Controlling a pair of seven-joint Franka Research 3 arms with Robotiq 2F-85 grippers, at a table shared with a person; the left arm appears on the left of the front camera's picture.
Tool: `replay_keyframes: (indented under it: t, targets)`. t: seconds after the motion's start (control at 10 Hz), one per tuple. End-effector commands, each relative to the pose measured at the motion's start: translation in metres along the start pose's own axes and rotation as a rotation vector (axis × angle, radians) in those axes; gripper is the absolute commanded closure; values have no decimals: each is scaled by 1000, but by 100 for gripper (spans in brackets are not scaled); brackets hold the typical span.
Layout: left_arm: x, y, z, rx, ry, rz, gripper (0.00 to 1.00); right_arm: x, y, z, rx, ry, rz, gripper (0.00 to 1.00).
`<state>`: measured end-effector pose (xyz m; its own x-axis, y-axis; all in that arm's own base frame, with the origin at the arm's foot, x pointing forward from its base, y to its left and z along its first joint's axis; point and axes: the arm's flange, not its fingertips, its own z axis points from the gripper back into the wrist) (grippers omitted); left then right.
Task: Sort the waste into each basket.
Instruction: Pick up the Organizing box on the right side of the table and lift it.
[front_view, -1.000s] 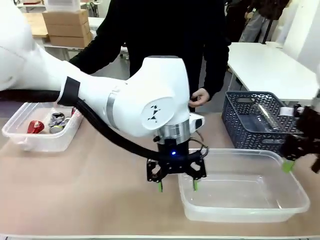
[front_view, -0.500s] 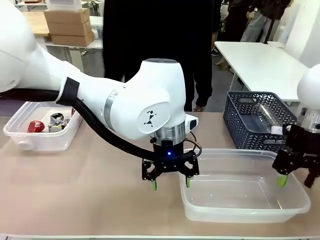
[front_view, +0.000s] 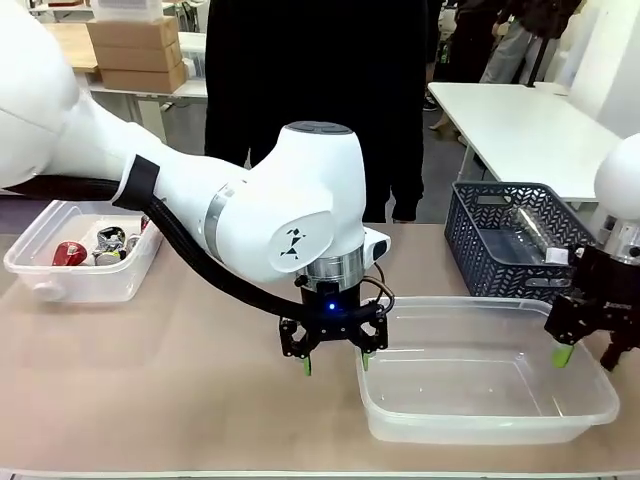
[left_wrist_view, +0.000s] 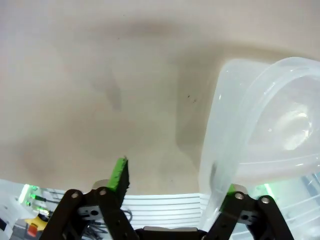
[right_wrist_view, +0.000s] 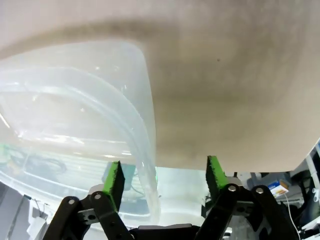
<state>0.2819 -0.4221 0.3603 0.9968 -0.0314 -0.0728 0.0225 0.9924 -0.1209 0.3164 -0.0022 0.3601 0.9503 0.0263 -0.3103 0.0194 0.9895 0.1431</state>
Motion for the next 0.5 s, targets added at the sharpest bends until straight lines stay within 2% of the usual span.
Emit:
replay_keyframes:
  t: [0.0, 0.1, 0.2, 0.3, 0.4]
  targets:
    - [-1, 1, -3, -3, -43, 7, 96, -40, 2, -39, -8, -40, 19, 100]
    - [-3, 2, -3, -13, -46, 9, 100, -41, 3, -39, -15, -39, 13, 64]
    - [-4, 2, -2, -20, -49, 6, 100, -43, 3, -38, -19, -42, 11, 100]
    - [-6, 2, -1, -28, -54, 4, 100, -44, 4, -38, -29, -44, 4, 100]
    - [-7, 3, 1, -40, -63, 3, 95, -44, 5, -38, -36, -36, 8, 100]
